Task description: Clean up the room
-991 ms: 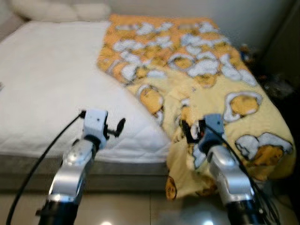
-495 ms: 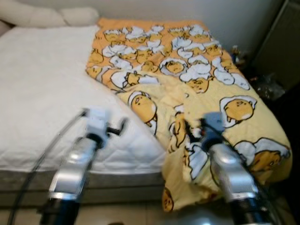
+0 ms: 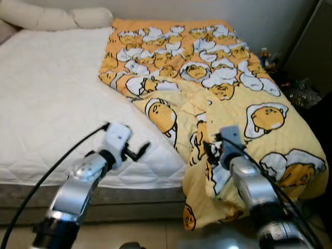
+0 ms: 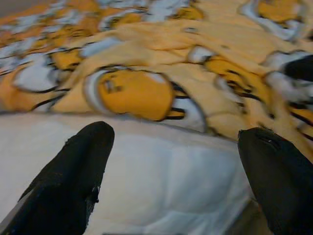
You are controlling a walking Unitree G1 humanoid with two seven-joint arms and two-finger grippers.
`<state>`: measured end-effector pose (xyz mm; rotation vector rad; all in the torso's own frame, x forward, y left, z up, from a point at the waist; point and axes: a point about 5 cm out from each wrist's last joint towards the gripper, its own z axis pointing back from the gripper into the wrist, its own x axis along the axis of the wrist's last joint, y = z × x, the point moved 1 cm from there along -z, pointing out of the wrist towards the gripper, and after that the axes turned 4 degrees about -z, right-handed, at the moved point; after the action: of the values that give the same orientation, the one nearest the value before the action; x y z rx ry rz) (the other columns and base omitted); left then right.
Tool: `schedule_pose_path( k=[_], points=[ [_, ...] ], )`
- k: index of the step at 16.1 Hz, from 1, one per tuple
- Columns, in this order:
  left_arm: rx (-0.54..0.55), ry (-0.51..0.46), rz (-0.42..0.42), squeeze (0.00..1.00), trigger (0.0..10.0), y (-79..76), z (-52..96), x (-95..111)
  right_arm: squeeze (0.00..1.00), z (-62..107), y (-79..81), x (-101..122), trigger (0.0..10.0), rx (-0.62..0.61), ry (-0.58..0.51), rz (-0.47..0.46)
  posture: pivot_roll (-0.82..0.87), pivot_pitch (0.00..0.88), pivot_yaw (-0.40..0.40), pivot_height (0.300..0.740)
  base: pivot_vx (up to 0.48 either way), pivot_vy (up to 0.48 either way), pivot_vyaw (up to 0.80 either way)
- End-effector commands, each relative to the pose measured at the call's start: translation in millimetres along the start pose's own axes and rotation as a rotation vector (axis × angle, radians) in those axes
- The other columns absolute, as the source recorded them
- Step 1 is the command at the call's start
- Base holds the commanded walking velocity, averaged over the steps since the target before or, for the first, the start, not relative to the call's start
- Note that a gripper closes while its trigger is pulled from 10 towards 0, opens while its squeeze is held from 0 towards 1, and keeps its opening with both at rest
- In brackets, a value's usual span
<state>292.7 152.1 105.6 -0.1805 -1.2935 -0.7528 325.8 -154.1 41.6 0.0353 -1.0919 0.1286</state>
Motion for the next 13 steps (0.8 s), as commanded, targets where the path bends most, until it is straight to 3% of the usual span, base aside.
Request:
schedule_pose_path(
  k=[1, 4, 6, 9, 12, 13],
  points=[
    [-0.06, 0.007, 0.002, 0.0, 10.0, -1.7, -1.4, 1.7, 0.0, -4.5, -4.3, 2.5, 10.0, -0.024, 0.004, 0.013, 0.1, 0.0, 0.033, 0.74, 0.0, 0.0, 0.0],
    [-0.114, 0.041, 0.012, 0.0, 10.0, 2.6, -1.5, 1.3, 0.0, -17.4, -11.0, 4.1, 10.0, -0.061, 0.07, 0.018, 0.12, 0.0, 0.034, 0.74, 0.0, 0.0, 0.0],
    [-0.171, 0.078, 0.029, 0.0, 10.0, -0.4, 2.9, -5.8, 0.0, -20.1, -14.3, -0.5, 10.0, -0.068, 0.127, -0.035, 0.12, 0.0, 0.035, 0.74, 0.0, 0.0, 0.0],
    [-0.252, 0.082, 0.086, 0.0, 10.0, -5.3, 6.7, -4.0, 0.0, -22.9, -7.4, 1.5, 10.0, -0.005, 0.122, -0.089, 0.14, 0.0, 0.026, 0.74, 0.0, 0.0, 0.0],
    [-0.318, 0.116, 0.112, 0.0, 10.0, -9.2, 12.6, -4.2, 0.0, -23.2, -8.6, -0.3, 10.0, 0.001, 0.134, -0.034, 0.16, 0.0, 0.016, 0.74, 0.0, 0.0, 0.0],
    [-0.324, 0.129, 0.115, 0.0, 10.0, -9.9, 13.6, -5.5, 0.0, -22.8, -9.8, -2.1, 8.9, -0.004, 0.144, -0.022, 0.16, 0.0, 0.015, 0.74, 0.0, 0.0, 0.0]
  ],
)
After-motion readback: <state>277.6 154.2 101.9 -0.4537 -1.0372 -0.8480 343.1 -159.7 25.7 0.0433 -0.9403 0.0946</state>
